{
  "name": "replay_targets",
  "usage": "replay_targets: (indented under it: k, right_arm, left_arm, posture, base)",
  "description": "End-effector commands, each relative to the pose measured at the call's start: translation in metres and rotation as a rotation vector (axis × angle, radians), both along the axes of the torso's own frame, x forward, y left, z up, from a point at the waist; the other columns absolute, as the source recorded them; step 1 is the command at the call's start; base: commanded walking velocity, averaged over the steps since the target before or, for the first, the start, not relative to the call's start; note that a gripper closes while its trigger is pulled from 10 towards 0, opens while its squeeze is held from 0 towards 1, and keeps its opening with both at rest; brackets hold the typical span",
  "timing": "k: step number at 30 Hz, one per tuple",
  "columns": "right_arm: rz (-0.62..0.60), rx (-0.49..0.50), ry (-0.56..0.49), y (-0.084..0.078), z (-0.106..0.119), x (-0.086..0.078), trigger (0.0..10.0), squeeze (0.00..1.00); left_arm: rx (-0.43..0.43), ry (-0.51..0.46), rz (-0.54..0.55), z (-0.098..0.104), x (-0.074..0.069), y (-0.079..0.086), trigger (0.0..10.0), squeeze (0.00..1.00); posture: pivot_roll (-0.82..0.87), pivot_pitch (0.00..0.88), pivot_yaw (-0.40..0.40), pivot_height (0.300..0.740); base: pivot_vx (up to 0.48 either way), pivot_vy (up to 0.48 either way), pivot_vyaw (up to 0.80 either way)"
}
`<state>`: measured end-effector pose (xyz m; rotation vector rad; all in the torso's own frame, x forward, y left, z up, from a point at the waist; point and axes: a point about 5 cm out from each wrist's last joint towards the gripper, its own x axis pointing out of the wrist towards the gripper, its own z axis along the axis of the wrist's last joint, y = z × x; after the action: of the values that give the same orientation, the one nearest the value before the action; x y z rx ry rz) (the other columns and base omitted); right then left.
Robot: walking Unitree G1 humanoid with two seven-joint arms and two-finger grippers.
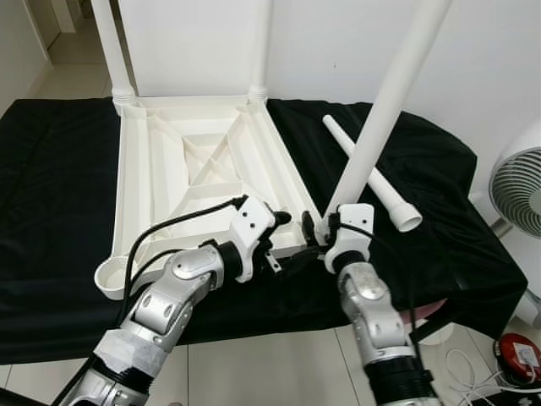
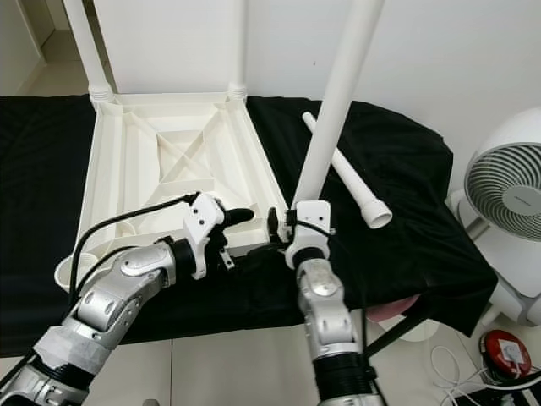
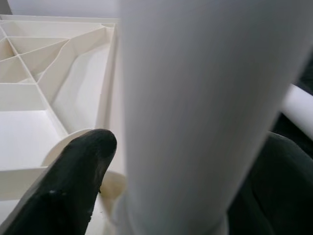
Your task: Building children table
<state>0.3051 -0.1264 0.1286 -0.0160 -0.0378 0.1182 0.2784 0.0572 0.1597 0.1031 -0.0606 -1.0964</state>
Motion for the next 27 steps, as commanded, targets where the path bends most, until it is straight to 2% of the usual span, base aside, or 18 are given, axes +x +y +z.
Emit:
replay_targets:
  k: [1,8,10,11,13,14,17,25,26,27]
  right_arm:
    - [0.059,-0.004,-0.004,-0.005,0.001,0.003,10.0,0.00]
    - [0.219,-0.056,0.009,-0.016,0.003,0.009,10.0,0.00]
    - [0.344,-0.120,-0.001,-0.024,0.005,0.015,10.0,0.00]
    - [0.344,-0.120,-0.001,-0.024,0.005,0.015,10.0,0.00]
    - [0.439,-0.145,-0.004,-0.025,0.005,0.018,10.0,0.00]
    - [0.439,-0.145,-0.004,-0.025,0.005,0.018,10.0,0.00]
    - [0.537,-0.171,-0.001,-0.025,0.006,0.024,10.0,0.00]
    - [0.656,-0.206,0.018,-0.024,0.003,0.031,10.0,0.00]
    - [0.674,-0.217,0.029,-0.023,0.000,0.031,4.9,0.00]
    - [0.674,-0.217,0.029,-0.023,0.000,0.031,4.9,0.00]
  left_arm:
    - [0.014,-0.006,-0.006,-0.002,0.002,0.001,10.0,0.00]
    - [0.031,-0.002,-0.009,-0.005,-0.001,0.000,10.0,0.00]
    - [0.043,0.009,-0.049,-0.007,-0.005,-0.002,10.0,0.00]
    - [0.043,0.009,-0.049,-0.007,-0.005,-0.002,10.0,0.00]
    - [0.042,0.016,-0.069,-0.007,-0.007,-0.004,10.0,0.00]
    - [0.042,0.016,-0.069,-0.007,-0.007,-0.004,10.0,0.00]
    - [0.047,0.011,-0.081,-0.008,-0.008,-0.006,10.0,0.00]
    - [0.044,0.004,-0.109,-0.007,-0.012,-0.011,10.0,0.00]
    - [0.041,0.004,-0.110,-0.007,-0.012,-0.012,10.0,0.00]
    - [0.041,0.004,-0.110,-0.007,-0.012,-0.012,10.0,0.00]
  posture:
    - [-0.10,0.000,-0.041,0.740]
    - [-0.09,0.000,-0.038,0.740]
    - [-0.09,0.000,-0.036,0.740]
    - [-0.09,0.000,-0.036,0.740]
    - [-0.09,0.000,-0.034,0.740]
    - [-0.09,0.000,-0.034,0.740]
    - [-0.08,0.000,-0.036,0.740]
    - [-0.08,0.000,-0.035,0.740]
    - [-0.08,0.000,-0.036,0.740]
    - [-0.08,0.000,-0.036,0.740]
  base:
    - [0.000,0.000,0.00]
    - [0.000,0.000,0.00]
    - [0.000,0.000,0.00]
    - [0.000,0.000,0.00]
    - [0.000,0.000,0.00]
    - [0.000,0.000,0.00]
    - [0.000,0.000,0.00]
    - [0.000,0.000,0.00]
    - [0.000,0.000,0.00]
    - [0.000,0.000,0.00]
